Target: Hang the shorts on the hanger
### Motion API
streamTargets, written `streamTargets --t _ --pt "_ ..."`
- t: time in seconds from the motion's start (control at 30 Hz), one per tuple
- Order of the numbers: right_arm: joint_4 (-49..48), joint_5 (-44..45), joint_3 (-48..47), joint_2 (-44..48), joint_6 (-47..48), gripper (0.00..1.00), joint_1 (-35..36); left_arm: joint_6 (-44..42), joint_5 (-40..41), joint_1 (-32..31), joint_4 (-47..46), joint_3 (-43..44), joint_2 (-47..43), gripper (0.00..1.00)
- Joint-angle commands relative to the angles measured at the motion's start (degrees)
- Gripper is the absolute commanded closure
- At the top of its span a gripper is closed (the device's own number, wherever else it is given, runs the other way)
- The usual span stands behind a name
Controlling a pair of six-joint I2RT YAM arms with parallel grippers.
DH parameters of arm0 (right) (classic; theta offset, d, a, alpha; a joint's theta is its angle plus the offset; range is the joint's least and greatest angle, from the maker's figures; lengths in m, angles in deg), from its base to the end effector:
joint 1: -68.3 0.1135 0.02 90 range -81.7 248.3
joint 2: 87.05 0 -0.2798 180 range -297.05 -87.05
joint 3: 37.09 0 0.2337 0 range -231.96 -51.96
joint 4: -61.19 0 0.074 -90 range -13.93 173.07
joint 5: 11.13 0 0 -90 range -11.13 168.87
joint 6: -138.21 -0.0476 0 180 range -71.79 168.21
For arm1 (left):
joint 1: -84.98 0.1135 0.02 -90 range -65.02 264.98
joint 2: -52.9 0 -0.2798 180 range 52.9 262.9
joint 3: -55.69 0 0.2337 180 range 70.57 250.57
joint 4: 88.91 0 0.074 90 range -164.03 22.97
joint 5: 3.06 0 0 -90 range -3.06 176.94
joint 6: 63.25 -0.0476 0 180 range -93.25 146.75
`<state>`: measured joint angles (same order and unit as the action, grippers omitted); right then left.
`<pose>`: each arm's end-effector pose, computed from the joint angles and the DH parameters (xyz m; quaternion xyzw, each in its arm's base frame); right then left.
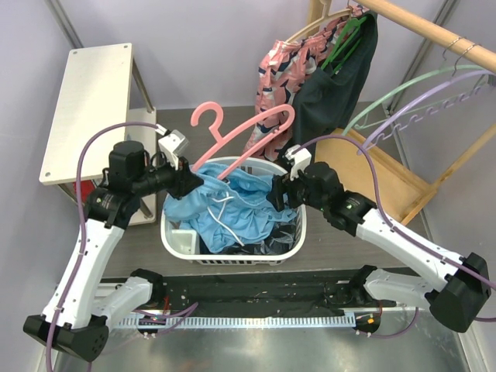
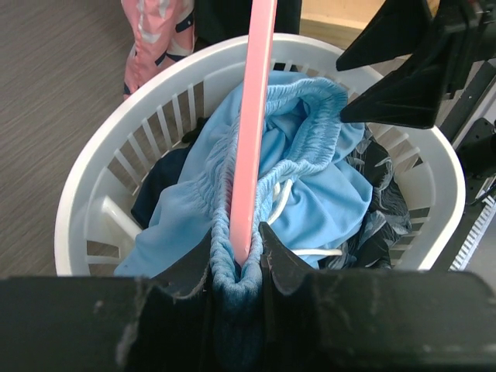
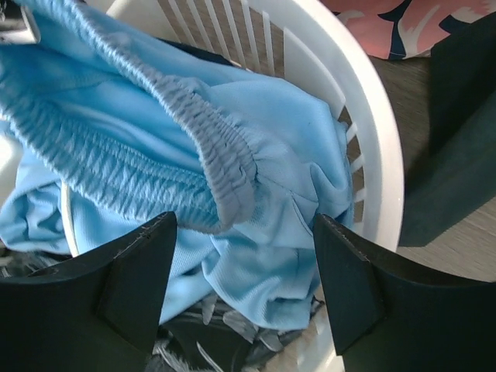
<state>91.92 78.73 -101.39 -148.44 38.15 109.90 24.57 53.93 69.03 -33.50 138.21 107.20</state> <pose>0.1696 0.1508 0.3143 -0.2333 0.8240 0.2259 0.4643 0.1505 -0.0700 0.3992 0.2751 0.7848 -0.3006 0.4669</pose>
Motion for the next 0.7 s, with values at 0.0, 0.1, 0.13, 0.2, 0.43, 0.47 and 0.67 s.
streamTargets --t 0.0,0.1,0.13,0.2,0.43,0.47,0.67 --pt "-8.6 2.7 -0.5 -2.1 -6.4 0.24 0.5 1.9 -0.6 0.5 -6.2 -0.8 -2.9 1.0" --pt "-10.5 3.0 -0.7 -2.8 -8.6 0.24 0.6 1.6 -0.6 0.4 -5.6 -1.5 -3.9 1.0" --pt "-10.8 2.3 -0.8 -3.2 -8.8 0.24 0.5 1.5 -0.6 0.4 -5.6 -1.6 -4.3 1.0" --pt "-11.0 2.4 -1.7 -4.3 -9.5 0.25 0.8 1.4 -0.4 0.4 -5.6 -2.0 -4.7 1.0" --pt "-9.1 5.0 -1.4 -8.0 -9.2 0.28 1.1 1.8 -0.4 0.4 -5.8 -1.1 -4.9 1.0" --pt "-7.2 6.4 -0.9 -8.0 -9.5 0.29 1.1 1.9 0.0 0.4 -5.4 -0.8 -4.9 1.0" --pt "-0.1 11.9 0.0 -3.3 -8.1 0.69 -0.7 -2.7 0.7 0.8 2.1 1.6 -6.9 1.0"
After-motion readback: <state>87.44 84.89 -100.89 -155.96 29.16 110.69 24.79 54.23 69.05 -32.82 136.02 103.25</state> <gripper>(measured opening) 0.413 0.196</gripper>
